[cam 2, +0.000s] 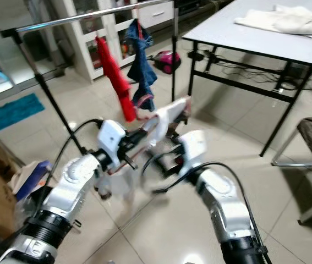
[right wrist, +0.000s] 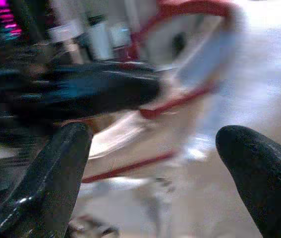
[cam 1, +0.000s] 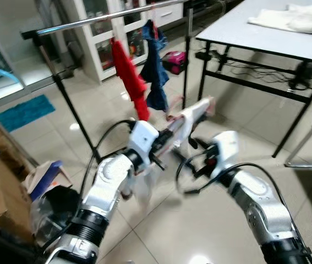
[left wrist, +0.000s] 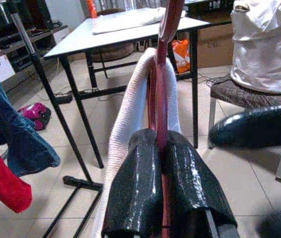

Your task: Hang hanger

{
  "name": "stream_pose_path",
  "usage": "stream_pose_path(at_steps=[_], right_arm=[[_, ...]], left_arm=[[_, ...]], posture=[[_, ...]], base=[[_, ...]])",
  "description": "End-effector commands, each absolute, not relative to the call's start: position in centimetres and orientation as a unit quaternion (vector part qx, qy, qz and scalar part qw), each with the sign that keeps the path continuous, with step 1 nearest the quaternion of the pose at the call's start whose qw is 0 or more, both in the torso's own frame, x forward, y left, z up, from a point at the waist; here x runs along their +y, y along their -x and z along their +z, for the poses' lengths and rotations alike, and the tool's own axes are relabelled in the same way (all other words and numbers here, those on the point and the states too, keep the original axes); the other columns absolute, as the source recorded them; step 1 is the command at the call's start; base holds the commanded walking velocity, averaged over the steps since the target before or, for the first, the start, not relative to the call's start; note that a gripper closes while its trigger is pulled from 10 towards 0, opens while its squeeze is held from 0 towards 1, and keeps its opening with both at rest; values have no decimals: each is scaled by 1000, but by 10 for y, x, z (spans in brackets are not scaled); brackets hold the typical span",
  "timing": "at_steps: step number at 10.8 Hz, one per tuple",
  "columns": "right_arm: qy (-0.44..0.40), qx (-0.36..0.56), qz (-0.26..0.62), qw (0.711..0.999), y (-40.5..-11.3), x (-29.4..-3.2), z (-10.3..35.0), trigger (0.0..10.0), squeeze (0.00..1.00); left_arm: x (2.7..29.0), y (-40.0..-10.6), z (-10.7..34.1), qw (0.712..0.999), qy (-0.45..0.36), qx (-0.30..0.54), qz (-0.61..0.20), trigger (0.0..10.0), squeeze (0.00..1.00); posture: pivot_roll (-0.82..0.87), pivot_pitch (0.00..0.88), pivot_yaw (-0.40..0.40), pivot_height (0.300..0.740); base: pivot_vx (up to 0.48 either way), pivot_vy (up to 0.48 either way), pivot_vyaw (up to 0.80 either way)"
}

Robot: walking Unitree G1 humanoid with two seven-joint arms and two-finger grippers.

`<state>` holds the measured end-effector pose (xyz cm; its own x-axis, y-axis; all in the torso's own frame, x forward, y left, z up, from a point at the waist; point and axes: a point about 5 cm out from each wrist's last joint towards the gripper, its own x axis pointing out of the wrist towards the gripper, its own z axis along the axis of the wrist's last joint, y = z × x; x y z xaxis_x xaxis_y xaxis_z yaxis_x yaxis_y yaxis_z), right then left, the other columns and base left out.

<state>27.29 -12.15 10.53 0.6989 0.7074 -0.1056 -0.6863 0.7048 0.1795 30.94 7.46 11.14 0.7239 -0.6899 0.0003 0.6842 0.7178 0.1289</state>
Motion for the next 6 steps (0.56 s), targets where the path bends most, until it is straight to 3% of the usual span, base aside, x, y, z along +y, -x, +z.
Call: stream_pose_path(at_steps=[1,2,4,6], right_arm=[[-60,83,392,914,-272,-120,109,10000,0],[-52,83,384,918,-274,-120,108,10000,0],[-16,81,275,958,-293,-135,102,10000,0],[-10,86,241,967,-297,-136,98,10000,0]], left_arm=[[74,-312,117,924,-70,-41,-373,10000,0],[74,-312,118,924,-71,-42,-374,10000,0],[73,-314,120,923,-72,-46,-376,10000,0],[73,-315,121,923,-70,-50,-376,10000,0]], posture=[[-67,0,103,740],[-68,0,102,740],[-70,0,100,740],[-71,0,101,740]], base=[[0,0,0],[0,0,0],[0,0,0],[0,0,0]])
